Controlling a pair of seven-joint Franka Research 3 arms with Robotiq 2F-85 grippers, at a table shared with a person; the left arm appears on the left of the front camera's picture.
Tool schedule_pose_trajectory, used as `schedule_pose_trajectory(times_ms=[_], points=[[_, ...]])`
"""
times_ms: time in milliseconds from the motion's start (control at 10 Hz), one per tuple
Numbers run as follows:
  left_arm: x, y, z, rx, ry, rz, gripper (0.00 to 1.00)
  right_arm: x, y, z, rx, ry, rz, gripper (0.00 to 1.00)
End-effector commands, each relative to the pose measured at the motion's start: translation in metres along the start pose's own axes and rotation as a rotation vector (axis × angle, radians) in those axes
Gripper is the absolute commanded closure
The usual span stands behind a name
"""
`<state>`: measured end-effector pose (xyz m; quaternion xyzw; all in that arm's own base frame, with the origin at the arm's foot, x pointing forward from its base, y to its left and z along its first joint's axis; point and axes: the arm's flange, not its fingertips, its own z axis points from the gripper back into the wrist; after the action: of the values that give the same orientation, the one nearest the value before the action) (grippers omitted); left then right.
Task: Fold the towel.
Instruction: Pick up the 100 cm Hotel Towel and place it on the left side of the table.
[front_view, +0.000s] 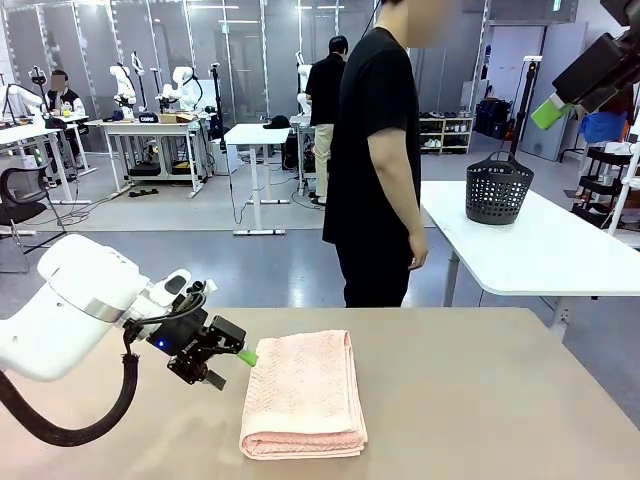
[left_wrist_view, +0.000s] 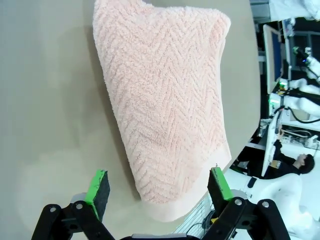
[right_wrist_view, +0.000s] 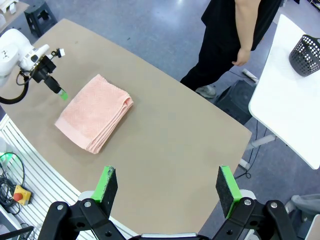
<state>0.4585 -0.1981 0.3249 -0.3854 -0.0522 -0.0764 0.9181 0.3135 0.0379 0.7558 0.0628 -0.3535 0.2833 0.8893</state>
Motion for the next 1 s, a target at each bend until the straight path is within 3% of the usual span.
schedule_pose_trajectory(times_ms=[0, 900], points=[[-0.0046, -0.0039, 0.0021, 0.005, -0.004, -0.009, 0.0, 0.0012, -0.0016, -0.0004, -0.001, 0.001, -0.005, 0.0], [-0.0011, -0.0037, -0.0022, -0.025, -0.018, -0.034, 0.0, 0.0012, -0.0016, -0.0004, -0.001, 0.001, -0.005, 0.0]])
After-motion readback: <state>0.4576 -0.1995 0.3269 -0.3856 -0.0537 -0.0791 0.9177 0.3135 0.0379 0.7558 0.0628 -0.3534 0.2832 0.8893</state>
